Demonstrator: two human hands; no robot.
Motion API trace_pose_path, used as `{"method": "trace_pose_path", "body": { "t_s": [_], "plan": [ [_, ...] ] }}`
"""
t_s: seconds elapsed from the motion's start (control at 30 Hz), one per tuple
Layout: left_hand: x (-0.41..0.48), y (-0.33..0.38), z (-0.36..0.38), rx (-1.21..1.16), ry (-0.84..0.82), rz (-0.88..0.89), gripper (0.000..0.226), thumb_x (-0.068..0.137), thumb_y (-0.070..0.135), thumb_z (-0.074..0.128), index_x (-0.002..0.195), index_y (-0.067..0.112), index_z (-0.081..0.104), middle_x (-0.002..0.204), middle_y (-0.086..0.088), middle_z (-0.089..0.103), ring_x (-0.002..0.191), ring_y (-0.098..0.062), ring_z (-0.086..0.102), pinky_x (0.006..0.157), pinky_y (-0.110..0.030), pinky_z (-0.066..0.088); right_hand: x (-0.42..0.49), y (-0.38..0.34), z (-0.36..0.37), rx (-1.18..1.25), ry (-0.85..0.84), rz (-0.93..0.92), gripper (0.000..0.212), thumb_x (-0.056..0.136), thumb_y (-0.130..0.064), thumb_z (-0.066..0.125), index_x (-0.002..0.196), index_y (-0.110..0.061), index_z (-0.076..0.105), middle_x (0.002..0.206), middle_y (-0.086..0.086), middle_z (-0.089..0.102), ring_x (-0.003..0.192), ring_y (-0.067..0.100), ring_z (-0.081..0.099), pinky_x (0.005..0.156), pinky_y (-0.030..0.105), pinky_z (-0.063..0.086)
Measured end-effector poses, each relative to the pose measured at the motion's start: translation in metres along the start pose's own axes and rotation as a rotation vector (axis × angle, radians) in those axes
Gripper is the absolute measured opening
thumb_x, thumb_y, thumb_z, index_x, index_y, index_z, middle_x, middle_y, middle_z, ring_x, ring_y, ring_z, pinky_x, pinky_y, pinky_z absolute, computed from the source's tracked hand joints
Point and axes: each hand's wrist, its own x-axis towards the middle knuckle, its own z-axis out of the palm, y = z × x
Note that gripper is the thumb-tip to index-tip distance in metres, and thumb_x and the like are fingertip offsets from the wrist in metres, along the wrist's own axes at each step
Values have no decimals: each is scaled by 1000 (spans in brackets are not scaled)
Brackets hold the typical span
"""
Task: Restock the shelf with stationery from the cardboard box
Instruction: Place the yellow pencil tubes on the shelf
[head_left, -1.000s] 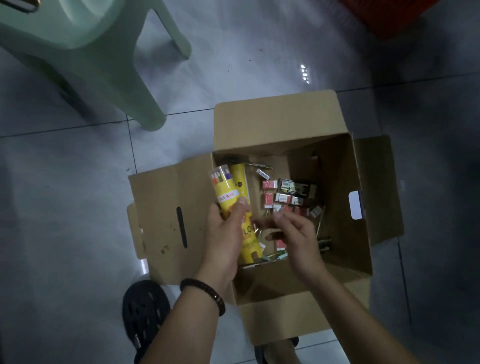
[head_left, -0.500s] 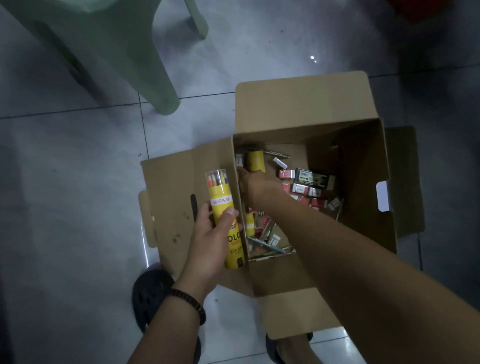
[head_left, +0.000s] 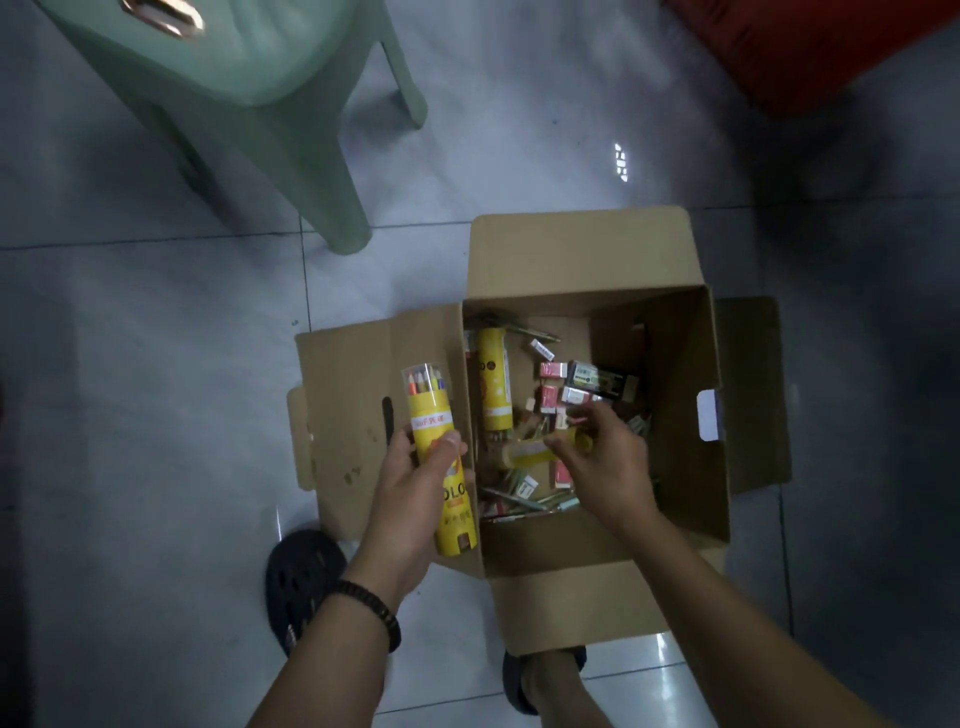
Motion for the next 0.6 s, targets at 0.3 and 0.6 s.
{"method": "trace_pose_path", "body": {
  "t_s": [0.3, 0.6],
  "plan": [
    [-130, 91, 20, -67, 45, 81, 19, 100, 27, 71, 112, 15, 62, 97, -4, 78, 78, -30, 72, 73, -45, 61, -118, -123, -118, 861, 48, 193, 24, 88, -7, 79, 112, -4, 78, 110, 14, 79, 105, 34, 77, 91, 46, 63],
    [-356, 259, 0, -255, 68, 303, 31, 92, 23, 81, 118, 12, 69, 116, -26, 73, 103, -39, 74, 95, -68, 57, -262, -306, -236, 726, -415, -83, 35, 88, 7, 75, 106, -21, 85, 109, 17, 80, 94, 28, 76, 81, 39, 60]
  ]
}}
